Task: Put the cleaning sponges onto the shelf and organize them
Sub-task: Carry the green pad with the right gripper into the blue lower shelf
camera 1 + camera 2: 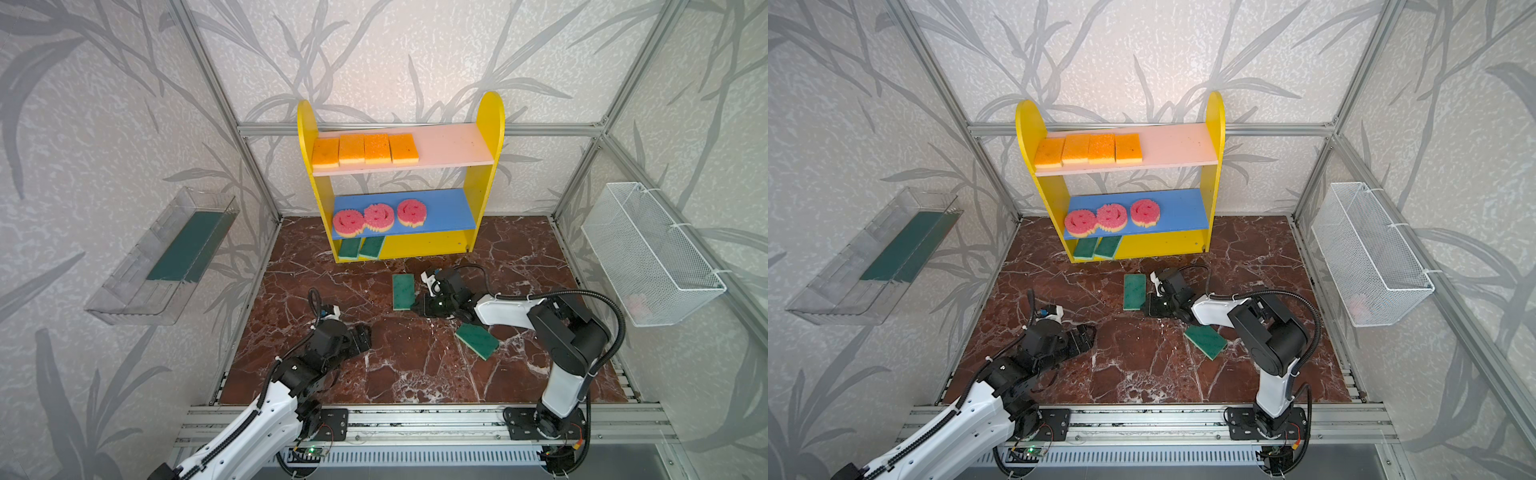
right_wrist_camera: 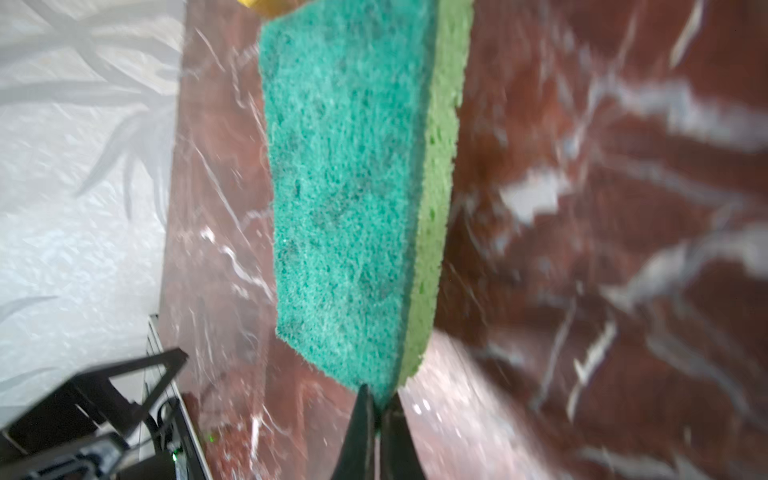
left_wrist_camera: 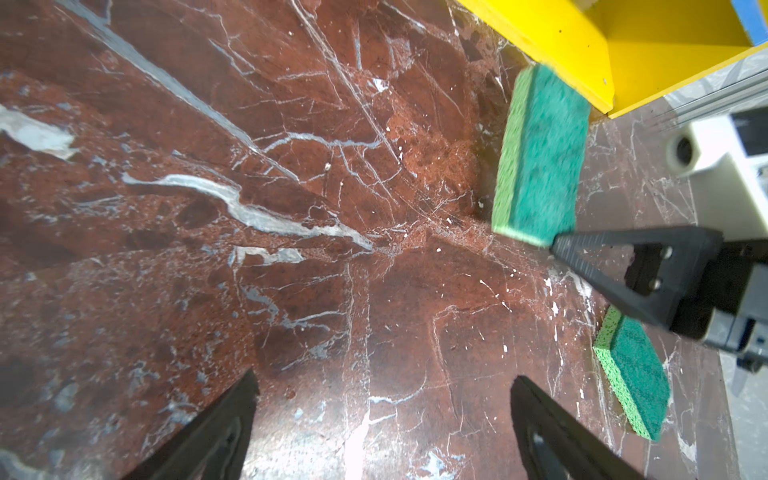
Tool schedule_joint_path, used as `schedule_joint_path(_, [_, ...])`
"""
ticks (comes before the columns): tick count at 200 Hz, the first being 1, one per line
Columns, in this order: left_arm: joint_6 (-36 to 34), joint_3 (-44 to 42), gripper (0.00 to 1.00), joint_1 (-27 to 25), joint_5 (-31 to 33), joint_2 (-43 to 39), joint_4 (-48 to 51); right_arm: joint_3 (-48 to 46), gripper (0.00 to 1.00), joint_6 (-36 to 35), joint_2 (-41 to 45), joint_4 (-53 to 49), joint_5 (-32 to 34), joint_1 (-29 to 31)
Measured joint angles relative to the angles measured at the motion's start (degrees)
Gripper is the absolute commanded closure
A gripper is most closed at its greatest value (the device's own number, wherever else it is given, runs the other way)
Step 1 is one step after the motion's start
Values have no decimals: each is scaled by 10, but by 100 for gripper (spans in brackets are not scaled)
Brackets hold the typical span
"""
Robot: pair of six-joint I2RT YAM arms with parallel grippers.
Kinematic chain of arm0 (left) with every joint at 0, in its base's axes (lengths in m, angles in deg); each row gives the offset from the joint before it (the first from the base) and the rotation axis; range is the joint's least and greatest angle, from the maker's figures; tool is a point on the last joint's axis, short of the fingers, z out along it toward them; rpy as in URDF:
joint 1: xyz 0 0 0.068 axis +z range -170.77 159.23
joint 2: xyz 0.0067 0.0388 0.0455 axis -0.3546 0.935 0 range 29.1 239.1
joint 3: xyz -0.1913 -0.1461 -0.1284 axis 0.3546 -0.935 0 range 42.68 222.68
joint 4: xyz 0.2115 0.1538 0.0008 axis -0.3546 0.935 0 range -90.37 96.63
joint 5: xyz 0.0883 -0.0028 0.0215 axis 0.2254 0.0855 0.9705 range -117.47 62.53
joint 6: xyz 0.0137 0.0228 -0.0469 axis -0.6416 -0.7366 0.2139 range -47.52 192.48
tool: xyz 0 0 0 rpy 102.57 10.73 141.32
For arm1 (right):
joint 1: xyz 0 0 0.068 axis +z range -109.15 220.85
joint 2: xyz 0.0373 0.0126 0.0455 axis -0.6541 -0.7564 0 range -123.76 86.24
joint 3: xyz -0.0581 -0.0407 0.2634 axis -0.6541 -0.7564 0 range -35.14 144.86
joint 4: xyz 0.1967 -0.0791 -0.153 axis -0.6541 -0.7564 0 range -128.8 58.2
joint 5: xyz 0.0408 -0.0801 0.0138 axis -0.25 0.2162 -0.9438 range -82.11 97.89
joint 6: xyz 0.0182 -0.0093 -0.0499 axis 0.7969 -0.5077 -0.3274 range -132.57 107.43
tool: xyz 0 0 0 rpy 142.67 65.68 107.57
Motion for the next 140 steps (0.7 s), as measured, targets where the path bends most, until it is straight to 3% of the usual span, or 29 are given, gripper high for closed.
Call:
schedule_joint_path(48, [0, -8, 5, 0, 0, -11, 12, 127, 100, 7, -78, 18, 16, -9])
schedule_joint_path(140, [-3, -15, 5, 0, -3, -21, 14, 292, 100, 45, -200, -81, 59, -32])
